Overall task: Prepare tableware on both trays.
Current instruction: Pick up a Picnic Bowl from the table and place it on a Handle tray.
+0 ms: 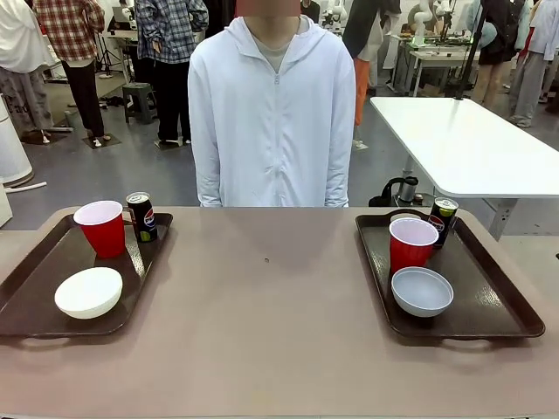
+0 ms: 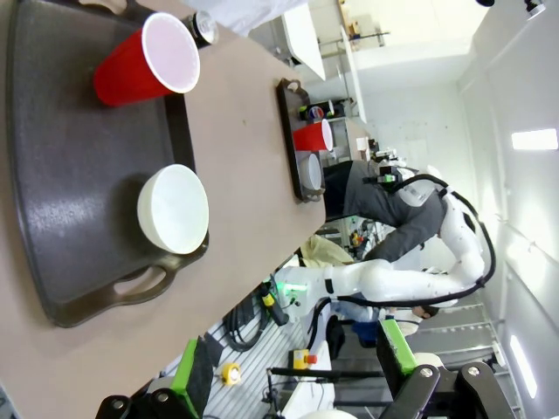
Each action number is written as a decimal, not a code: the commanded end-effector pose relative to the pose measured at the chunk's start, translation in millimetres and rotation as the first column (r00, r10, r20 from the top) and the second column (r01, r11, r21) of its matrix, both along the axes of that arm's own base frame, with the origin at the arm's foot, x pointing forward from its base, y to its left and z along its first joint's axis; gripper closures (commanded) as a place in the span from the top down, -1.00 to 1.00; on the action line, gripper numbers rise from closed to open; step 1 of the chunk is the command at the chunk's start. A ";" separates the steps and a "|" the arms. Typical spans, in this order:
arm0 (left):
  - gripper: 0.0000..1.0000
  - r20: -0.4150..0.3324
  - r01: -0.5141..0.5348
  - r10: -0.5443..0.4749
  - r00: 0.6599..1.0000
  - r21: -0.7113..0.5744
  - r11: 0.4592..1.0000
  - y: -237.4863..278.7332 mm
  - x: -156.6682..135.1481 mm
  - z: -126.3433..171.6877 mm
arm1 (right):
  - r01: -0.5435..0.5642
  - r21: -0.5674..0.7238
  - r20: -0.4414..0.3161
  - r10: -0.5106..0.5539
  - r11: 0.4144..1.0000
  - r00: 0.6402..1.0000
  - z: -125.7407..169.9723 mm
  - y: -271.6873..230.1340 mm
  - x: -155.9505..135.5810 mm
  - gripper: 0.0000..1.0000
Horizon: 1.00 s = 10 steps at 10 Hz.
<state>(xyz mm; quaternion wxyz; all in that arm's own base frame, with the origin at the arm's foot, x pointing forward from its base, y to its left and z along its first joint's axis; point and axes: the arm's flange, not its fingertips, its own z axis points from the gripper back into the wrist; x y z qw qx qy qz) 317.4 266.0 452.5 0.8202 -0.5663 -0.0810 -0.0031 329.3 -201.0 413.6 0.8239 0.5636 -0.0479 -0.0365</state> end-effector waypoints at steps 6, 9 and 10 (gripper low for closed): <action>1.00 0.011 -0.003 0.003 1.000 -0.007 1.000 -0.2 -2.3 1.3 | 0.110 -0.020 -0.031 -0.111 0.994 0.993 5.0 -19.0 -7.5 1.00; 1.00 0.011 -0.003 0.003 1.000 -0.007 1.000 -0.2 -2.3 1.3 | 0.110 -0.020 -0.031 -0.111 0.994 0.993 5.0 -19.0 -7.5 1.00; 1.00 0.011 -0.003 0.003 1.000 -0.007 1.000 -0.2 -2.3 1.3 | 0.110 -0.020 -0.031 -0.111 0.994 0.993 5.0 -19.0 -7.5 1.00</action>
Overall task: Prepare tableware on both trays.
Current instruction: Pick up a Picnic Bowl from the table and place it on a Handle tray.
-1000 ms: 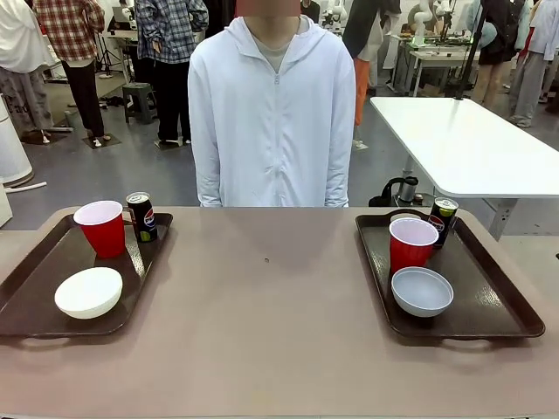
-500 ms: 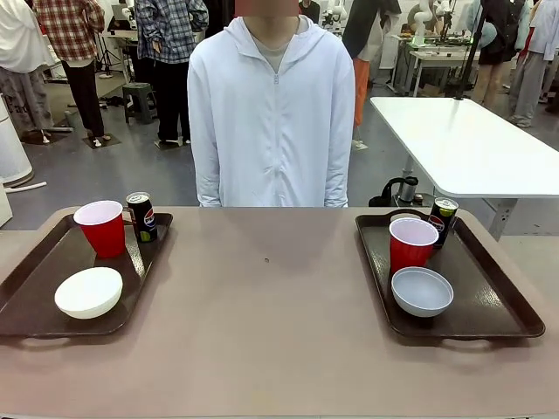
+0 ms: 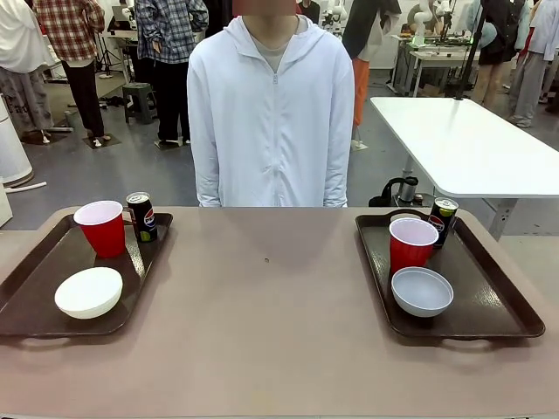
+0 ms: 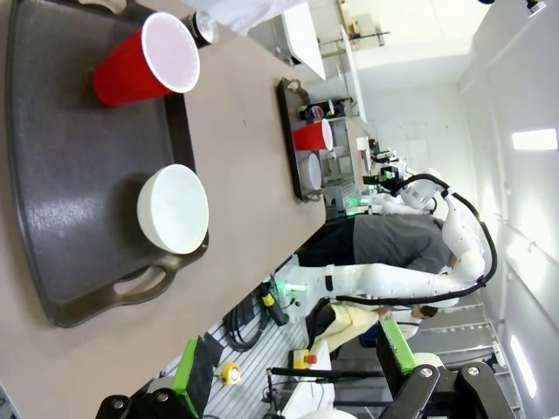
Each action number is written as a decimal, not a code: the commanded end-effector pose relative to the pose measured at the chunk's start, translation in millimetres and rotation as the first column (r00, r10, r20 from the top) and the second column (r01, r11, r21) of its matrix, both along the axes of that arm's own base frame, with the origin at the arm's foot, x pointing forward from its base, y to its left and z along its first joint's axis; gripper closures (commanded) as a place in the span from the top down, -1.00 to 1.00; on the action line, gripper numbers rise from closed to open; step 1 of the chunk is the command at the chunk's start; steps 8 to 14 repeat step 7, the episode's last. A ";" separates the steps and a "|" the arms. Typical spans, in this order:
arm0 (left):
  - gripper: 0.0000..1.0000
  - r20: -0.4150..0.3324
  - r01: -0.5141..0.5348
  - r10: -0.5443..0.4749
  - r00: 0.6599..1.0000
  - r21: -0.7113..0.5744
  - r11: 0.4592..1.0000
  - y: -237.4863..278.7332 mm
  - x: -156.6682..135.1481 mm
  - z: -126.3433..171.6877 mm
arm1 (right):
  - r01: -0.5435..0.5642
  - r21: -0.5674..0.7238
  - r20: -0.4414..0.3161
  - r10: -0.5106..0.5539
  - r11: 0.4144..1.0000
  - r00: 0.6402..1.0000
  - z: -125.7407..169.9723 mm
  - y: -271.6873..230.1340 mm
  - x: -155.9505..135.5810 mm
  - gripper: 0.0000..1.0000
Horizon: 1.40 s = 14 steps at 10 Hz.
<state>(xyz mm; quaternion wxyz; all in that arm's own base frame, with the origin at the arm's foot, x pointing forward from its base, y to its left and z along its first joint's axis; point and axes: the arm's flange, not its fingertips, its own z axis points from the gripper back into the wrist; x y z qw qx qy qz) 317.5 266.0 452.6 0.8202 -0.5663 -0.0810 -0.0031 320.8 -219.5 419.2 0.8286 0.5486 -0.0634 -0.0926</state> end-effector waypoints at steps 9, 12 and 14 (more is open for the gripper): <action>1.00 0.011 -0.003 0.003 1.000 -0.007 1.000 -0.2 -2.3 1.3 | 0.000 0.008 0.007 0.000 1.000 1.000 -0.6 -0.4 1.1 1.00; 1.00 0.011 -0.003 0.003 1.000 -0.007 1.000 -0.2 -2.3 1.3 | 0.000 0.008 0.007 0.000 1.000 1.000 -0.6 -0.4 1.1 1.00; 1.00 0.011 -0.003 0.003 1.000 -0.007 1.000 -0.2 -2.3 1.3 | 0.000 0.008 0.007 0.000 1.000 1.000 -0.6 -0.4 1.1 1.00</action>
